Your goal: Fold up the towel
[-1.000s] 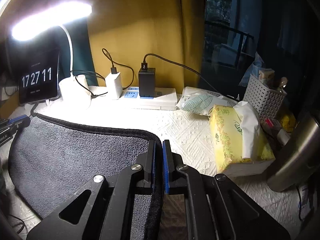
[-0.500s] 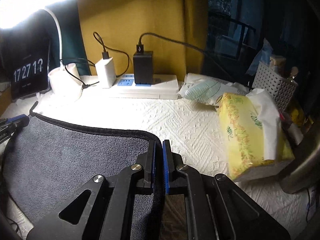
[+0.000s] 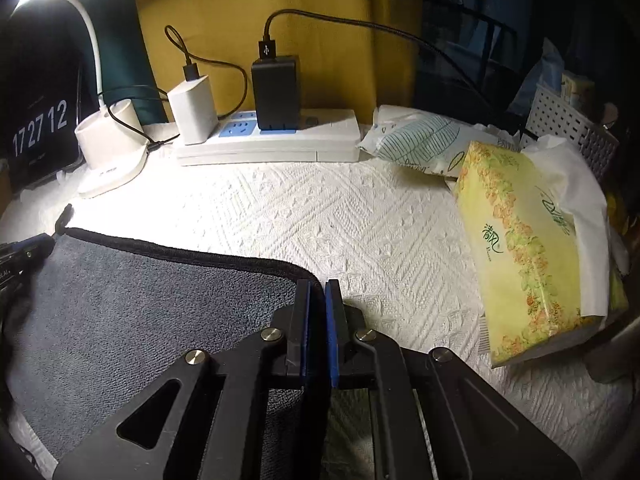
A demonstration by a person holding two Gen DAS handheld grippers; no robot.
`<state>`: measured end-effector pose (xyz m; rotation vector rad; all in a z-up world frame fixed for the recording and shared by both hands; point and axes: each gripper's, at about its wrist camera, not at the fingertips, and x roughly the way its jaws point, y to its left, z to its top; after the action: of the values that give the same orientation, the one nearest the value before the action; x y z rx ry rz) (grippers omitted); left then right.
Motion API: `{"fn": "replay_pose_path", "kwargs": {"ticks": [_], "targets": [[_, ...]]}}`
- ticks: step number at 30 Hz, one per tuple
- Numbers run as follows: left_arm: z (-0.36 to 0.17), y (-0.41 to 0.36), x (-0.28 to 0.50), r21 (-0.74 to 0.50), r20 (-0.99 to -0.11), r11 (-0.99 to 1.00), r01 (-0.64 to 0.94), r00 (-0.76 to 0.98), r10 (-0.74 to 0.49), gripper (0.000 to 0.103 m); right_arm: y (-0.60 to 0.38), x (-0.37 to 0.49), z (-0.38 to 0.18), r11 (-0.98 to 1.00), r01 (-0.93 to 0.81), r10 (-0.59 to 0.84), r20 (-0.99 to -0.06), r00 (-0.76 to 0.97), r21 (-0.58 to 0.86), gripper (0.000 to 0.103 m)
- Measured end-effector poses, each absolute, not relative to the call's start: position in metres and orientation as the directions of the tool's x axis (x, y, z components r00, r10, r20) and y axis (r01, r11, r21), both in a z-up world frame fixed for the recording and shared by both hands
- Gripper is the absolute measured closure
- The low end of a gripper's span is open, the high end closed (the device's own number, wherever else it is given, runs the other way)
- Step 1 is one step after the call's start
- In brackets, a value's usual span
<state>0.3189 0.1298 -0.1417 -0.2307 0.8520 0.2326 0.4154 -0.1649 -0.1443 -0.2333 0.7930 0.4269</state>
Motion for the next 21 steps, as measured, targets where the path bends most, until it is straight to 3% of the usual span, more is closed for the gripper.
{"fn": "replay_pose_path", "kwargs": {"ticks": [7, 10, 11, 15, 21], "targets": [[-0.143, 0.129, 0.321, -0.078, -0.775, 0.954, -0.29, 0.62, 0.125, 0.091, -0.165, 0.416, -0.146, 0.894, -0.445, 0.269, -0.737, 0.62, -0.048, 0.093], [-0.142, 0.131, 0.322, -0.084, -0.776, 0.95, -0.3, 0.618, 0.126, 0.088, -0.167, 0.416, -0.145, 0.9, -0.435, 0.266, -0.733, 0.626, -0.044, 0.082], [-0.142, 0.131, 0.322, -0.076, -0.775, 0.949, -0.306, 0.617, 0.137, 0.082, -0.168, 0.417, -0.145, 0.901, -0.431, 0.268, -0.732, 0.626, -0.038, 0.08], [-0.141, 0.131, 0.319, -0.059, -0.776, 0.945, -0.321, 0.61, 0.158, 0.08, -0.17, 0.415, -0.142, 0.905, -0.424, 0.271, -0.727, 0.631, -0.031, 0.071], [-0.134, 0.128, 0.313, -0.065, -0.77, 0.944, -0.323, 0.619, 0.159, 0.078, -0.17, 0.406, -0.135, 0.902, -0.43, 0.279, -0.715, 0.64, -0.032, 0.068]]}}
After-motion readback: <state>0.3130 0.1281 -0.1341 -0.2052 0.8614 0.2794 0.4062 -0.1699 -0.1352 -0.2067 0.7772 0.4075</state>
